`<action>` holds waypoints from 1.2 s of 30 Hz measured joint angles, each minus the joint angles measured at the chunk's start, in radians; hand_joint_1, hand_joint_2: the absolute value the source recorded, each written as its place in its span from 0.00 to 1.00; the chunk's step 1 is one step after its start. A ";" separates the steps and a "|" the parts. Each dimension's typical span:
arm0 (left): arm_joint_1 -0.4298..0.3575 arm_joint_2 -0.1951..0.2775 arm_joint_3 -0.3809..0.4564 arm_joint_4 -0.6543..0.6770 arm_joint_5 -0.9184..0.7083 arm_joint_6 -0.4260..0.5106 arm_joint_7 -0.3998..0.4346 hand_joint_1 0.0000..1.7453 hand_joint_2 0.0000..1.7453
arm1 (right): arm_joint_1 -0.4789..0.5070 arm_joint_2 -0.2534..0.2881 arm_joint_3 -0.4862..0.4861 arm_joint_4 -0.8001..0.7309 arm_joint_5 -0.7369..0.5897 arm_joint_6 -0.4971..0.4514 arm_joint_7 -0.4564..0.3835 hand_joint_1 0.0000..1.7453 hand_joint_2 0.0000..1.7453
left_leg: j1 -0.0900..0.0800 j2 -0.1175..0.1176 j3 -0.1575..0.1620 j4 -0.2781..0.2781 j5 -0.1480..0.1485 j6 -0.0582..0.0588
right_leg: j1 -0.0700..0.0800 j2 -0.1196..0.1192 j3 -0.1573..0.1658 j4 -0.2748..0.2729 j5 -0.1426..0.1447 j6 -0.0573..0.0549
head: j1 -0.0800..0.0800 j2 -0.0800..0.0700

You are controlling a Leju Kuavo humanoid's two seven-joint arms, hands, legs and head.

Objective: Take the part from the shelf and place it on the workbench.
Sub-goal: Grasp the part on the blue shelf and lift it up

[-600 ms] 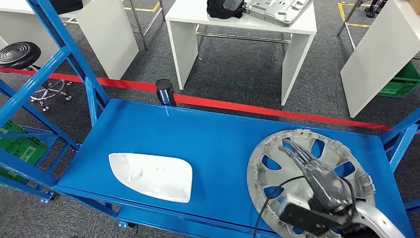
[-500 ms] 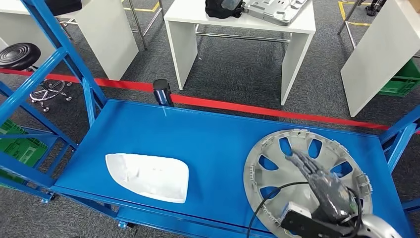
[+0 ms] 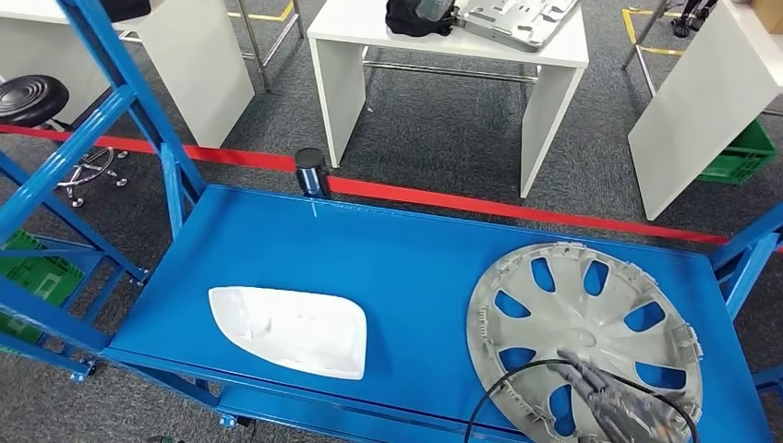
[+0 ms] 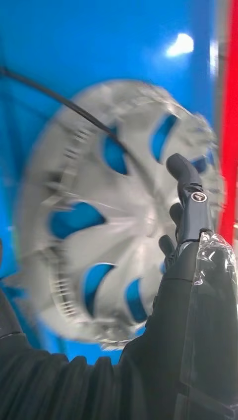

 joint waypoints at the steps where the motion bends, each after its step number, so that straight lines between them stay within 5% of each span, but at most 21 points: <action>1: -0.002 0.003 0.000 0.011 -0.004 0.003 -0.002 0.00 0.00 | 0.020 -0.015 0.000 -0.010 -0.023 0.003 0.022 0.00 1.00 | 0.001 0.001 0.006 -0.009 0.006 0.006 | 0.001 0.000 -0.020 0.045 -0.024 -0.005 | 0.001 0.000; 3: -0.005 0.007 0.000 0.033 -0.011 0.008 -0.004 0.00 0.00 | 0.061 -0.054 -0.001 -0.025 -0.082 -0.008 0.072 0.00 1.00 | -0.005 0.002 0.005 -0.012 0.010 0.012 | 0.005 -0.001 -0.083 0.180 -0.083 -0.016 | 0.001 0.000; 5: -0.007 0.010 0.001 0.049 -0.017 0.010 -0.005 0.00 0.00 | 0.103 -0.101 -0.002 -0.037 -0.140 -0.039 0.122 0.00 1.00 | -0.010 0.002 0.005 -0.011 0.008 0.014 | 0.007 -0.001 -0.115 0.251 -0.102 -0.012 | 0.001 0.000; 6: -0.008 0.011 0.001 0.055 -0.021 0.011 -0.005 0.00 0.00 | 0.122 -0.125 -0.002 -0.041 -0.165 -0.057 0.144 0.00 1.00 | -0.012 0.002 0.006 -0.010 0.007 0.015 | 0.007 -0.001 -0.102 0.226 -0.088 -0.005 | 0.001 0.000; 8: -0.012 0.014 0.001 0.067 -0.027 0.011 -0.005 0.00 0.00 | 0.150 -0.169 -0.002 -0.046 -0.199 -0.083 0.178 0.00 1.00 | -0.015 0.002 0.008 -0.005 0.003 0.013 | 0.008 -0.002 -0.031 0.088 -0.035 0.006 | 0.001 0.000; 10: -0.016 0.018 0.001 0.077 -0.031 0.011 -0.005 0.00 0.00 | 0.167 -0.201 -0.002 -0.052 -0.213 -0.093 0.193 0.00 1.00 | -0.020 0.002 0.006 0.006 -0.006 0.005 | 0.011 -0.003 0.021 -0.018 -0.001 0.000 | 0.000 0.000; 15: -0.018 0.029 0.001 0.091 -0.033 0.011 -0.006 0.00 0.00 | 0.189 -0.242 -0.001 -0.062 -0.219 -0.101 0.205 0.00 1.00 | -0.017 0.002 -0.004 0.040 -0.035 -0.016 | 0.008 -0.002 0.036 -0.040 0.009 -0.025 | -0.003 0.000; 18: -0.020 0.035 0.001 0.109 -0.037 0.016 -0.012 0.00 0.00 | 0.188 -0.260 0.006 -0.063 -0.209 -0.117 0.230 0.00 1.00 | -0.003 0.003 -0.081 0.209 -0.128 -0.037 | 0.004 -0.002 0.037 -0.040 0.010 -0.030 | -0.007 0.000; 20: -0.021 0.038 0.001 0.124 -0.040 0.021 -0.015 0.00 0.00 | 0.174 -0.266 0.014 -0.062 -0.182 -0.138 0.232 0.00 1.00 | 0.006 0.003 -0.127 0.296 -0.150 -0.043 | 0.004 -0.001 0.037 -0.040 0.010 -0.030 | -0.007 0.000; 21: -0.022 0.038 0.001 0.131 -0.042 0.024 -0.016 0.00 0.00 | 0.161 -0.266 0.022 -0.060 -0.164 -0.149 0.226 0.00 1.00 | 0.009 0.003 -0.125 0.285 -0.130 -0.044 | 0.004 0.000 0.038 -0.040 0.010 -0.030 | -0.007 0.000; 23: -0.027 0.038 0.001 0.140 -0.044 0.028 -0.017 0.00 0.00 | 0.130 -0.263 0.042 -0.055 -0.126 -0.163 0.208 0.00 1.00 | 0.012 0.003 -0.068 0.155 -0.054 -0.041 | 0.004 0.003 0.042 -0.041 0.009 -0.028 | -0.007 0.000; 25: -0.032 0.038 0.001 0.148 -0.044 0.032 -0.018 0.00 0.00 | 0.103 -0.258 0.065 -0.050 -0.098 -0.172 0.192 0.00 1.00 | 0.007 0.003 -0.016 0.041 -0.009 -0.035 | 0.006 0.005 0.043 -0.042 0.008 -0.022 | -0.007 0.000; 30: -0.039 0.038 0.001 0.169 -0.052 0.052 -0.018 0.00 0.00 | 0.044 -0.241 0.116 -0.040 -0.062 -0.218 0.153 0.00 1.00 | -0.001 0.004 -0.001 -0.004 0.008 -0.003 | 0.005 0.003 0.034 -0.034 0.002 0.001 | -0.005 0.000; 34: -0.043 0.038 0.001 0.177 -0.055 0.064 -0.016 0.00 0.00 | 0.003 -0.229 0.153 -0.015 -0.062 -0.243 0.126 0.00 1.00 | -0.006 0.006 0.000 -0.019 0.021 0.013 | 0.008 0.002 -0.075 0.196 -0.100 -0.017 | -0.001 0.000; 36: -0.043 0.039 0.001 0.180 -0.058 0.065 -0.015 0.00 0.00 | -0.014 -0.222 0.168 0.004 -0.066 -0.248 0.119 0.00 1.00 | -0.012 0.005 -0.001 -0.017 0.021 0.013 | 0.008 0.002 -0.093 0.235 -0.104 -0.010 | -0.002 0.000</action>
